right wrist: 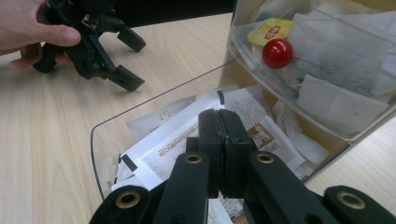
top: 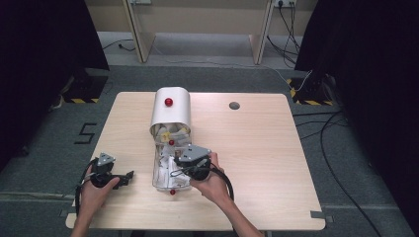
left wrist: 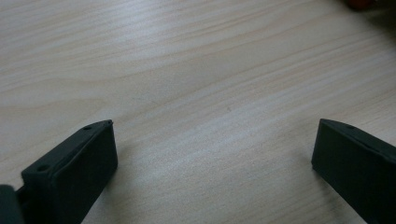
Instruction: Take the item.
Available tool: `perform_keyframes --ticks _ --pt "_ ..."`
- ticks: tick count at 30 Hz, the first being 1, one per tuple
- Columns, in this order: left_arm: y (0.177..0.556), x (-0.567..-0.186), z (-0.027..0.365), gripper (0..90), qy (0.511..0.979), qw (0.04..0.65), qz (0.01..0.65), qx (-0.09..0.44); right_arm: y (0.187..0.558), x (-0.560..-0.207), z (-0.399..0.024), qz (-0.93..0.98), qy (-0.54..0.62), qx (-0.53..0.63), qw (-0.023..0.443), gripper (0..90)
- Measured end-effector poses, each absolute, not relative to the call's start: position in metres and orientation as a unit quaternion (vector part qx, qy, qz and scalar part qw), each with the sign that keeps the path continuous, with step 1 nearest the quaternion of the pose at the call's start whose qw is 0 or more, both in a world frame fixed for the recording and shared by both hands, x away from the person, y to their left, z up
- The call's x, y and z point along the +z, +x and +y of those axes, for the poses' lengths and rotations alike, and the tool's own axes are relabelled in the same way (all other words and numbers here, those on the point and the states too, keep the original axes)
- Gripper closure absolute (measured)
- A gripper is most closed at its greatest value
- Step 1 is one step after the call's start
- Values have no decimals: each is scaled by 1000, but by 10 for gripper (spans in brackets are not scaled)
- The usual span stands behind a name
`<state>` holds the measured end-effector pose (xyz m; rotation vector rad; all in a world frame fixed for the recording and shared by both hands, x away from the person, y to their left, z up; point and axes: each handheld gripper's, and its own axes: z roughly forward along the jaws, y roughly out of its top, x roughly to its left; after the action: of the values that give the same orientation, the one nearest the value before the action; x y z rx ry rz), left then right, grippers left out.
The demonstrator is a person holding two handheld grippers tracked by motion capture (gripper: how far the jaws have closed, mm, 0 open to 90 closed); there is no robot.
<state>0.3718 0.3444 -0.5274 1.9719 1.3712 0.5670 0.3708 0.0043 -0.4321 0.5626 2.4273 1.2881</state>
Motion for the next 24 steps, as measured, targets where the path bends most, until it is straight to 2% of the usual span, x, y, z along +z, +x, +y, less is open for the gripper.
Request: perform_keyframes --ticks 11,24 --pt "372 -527 344 0 754 331 524 217 371 -424 -14 844 208 462 177 895" --pt "372 -527 344 0 754 331 525 217 373 -419 -61 822 241 476 198 895"
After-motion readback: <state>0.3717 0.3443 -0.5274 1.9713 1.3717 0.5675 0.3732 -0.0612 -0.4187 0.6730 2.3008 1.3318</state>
